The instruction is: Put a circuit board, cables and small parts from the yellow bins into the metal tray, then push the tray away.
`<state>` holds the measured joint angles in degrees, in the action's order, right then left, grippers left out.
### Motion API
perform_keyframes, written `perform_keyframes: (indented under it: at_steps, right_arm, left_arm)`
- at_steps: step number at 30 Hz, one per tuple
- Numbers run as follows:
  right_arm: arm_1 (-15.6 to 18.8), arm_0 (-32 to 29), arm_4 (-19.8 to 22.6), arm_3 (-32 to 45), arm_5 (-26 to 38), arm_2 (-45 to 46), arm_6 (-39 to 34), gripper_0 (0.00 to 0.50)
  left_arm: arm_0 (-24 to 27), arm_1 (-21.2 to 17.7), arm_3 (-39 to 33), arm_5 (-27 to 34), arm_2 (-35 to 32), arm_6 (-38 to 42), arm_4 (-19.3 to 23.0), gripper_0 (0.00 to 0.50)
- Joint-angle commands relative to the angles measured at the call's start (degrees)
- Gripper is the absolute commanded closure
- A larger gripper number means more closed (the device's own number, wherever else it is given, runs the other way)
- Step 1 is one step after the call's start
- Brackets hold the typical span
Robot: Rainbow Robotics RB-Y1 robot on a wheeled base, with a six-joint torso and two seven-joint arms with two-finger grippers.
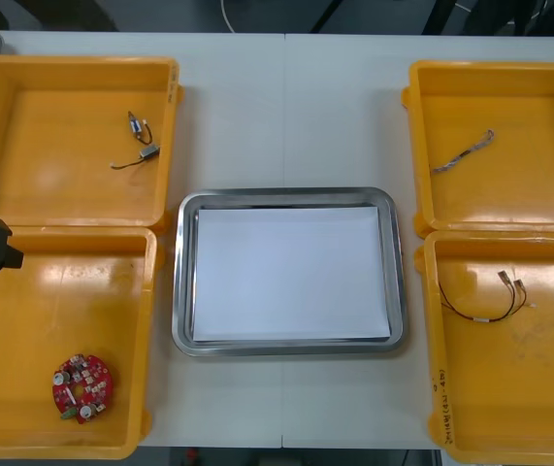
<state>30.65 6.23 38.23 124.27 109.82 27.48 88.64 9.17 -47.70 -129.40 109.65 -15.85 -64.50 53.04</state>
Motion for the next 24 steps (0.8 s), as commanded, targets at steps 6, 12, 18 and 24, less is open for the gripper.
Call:
perform_keyframes:
  at_steps: [6, 12, 18, 24]
  right_arm:
    - [2.22, -0.86, 0.44, 1.94, 0.18, 0.83, -1.36, 0.000]
    - [2.22, -0.86, 0.44, 1.94, 0.18, 0.83, -1.36, 0.000]
    - [2.22, -0.86, 0.44, 1.94, 0.18, 0.83, -1.36, 0.000]
    - [2.22, -0.86, 0.44, 1.94, 0.18, 0.83, -1.36, 0.000]
  left_arm:
    - [-0.91, -2.31, -1.64, 0.35, -1.90, -4.32, 0.22, 0.000]
    - [-0.91, -2.31, -1.64, 0.35, -1.90, -4.32, 0.22, 0.000]
    - [-0.91, -2.31, -1.64, 0.35, -1.90, -4.32, 0.22, 0.000]
    - [-2.31, -1.16, -0.59, 0.35, -1.11, -3.88, 0.75, 0.000]
